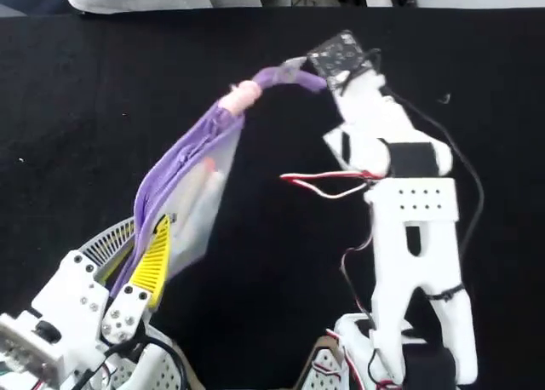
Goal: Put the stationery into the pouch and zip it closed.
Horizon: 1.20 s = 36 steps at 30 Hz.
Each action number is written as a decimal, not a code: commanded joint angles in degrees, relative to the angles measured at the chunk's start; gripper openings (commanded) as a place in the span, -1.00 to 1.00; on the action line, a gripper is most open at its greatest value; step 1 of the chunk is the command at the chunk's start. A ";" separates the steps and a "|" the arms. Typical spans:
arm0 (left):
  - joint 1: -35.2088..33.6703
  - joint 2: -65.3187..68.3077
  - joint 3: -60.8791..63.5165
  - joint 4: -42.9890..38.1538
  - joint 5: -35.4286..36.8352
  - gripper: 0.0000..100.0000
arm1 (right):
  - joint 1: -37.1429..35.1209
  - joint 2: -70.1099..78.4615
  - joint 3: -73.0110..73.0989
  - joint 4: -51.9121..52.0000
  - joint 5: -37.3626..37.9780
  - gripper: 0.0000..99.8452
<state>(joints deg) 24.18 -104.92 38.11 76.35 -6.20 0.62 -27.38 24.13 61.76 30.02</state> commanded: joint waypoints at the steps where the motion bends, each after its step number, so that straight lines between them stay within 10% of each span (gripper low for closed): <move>1: -0.57 0.26 -2.95 -1.67 0.53 -0.94 | 1.93 -0.40 0.31 -1.58 1.67 -0.98; 14: -0.13 0.26 -2.59 -1.67 0.62 -0.94 | -1.14 -10.51 -14.99 11.60 1.67 -0.76; 36: 9.80 0.26 -2.24 -2.02 0.09 -0.94 | -28.92 -17.27 -36.35 22.95 4.31 -0.49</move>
<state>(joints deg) 30.33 -104.92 38.11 76.35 -6.20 -27.08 -47.16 -9.71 85.41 33.10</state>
